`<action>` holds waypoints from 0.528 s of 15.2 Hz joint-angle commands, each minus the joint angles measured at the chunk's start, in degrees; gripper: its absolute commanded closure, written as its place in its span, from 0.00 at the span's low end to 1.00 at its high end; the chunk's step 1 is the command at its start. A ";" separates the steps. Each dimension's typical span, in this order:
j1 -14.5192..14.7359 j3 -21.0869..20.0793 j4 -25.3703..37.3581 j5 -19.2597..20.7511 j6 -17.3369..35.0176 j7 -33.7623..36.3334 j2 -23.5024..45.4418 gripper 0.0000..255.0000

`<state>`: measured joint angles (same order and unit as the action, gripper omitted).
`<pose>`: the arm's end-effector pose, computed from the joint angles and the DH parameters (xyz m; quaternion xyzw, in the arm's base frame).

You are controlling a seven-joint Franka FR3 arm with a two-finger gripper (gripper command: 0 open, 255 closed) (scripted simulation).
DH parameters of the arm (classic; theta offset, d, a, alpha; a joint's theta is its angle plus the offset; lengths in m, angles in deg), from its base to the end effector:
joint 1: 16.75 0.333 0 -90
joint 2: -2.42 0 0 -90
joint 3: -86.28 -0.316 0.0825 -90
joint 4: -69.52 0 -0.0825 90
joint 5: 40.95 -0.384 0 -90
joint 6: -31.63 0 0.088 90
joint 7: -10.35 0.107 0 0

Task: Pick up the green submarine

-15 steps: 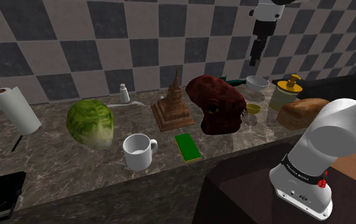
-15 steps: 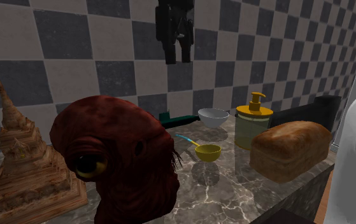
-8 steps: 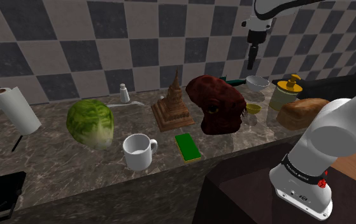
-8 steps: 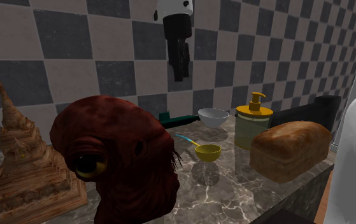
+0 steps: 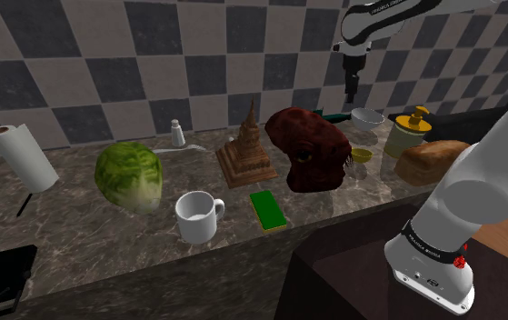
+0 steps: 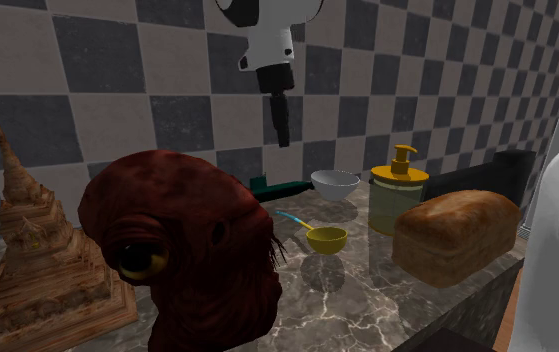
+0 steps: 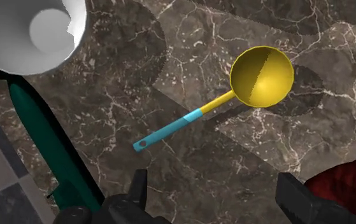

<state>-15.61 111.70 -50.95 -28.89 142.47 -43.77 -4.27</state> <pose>0.4609 -0.2292 0.4605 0.9515 0.2975 -0.0688 0.0369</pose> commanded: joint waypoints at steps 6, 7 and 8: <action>-2.06 1.77 12.97 -5.34 4.07 -15.28 17.86 0.00; -2.64 1.64 14.99 -6.10 4.39 -17.23 20.30 0.00; -3.30 1.39 17.09 -6.81 4.64 -19.09 22.74 0.00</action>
<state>-18.39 113.27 -35.72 -34.98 146.66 -60.84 16.03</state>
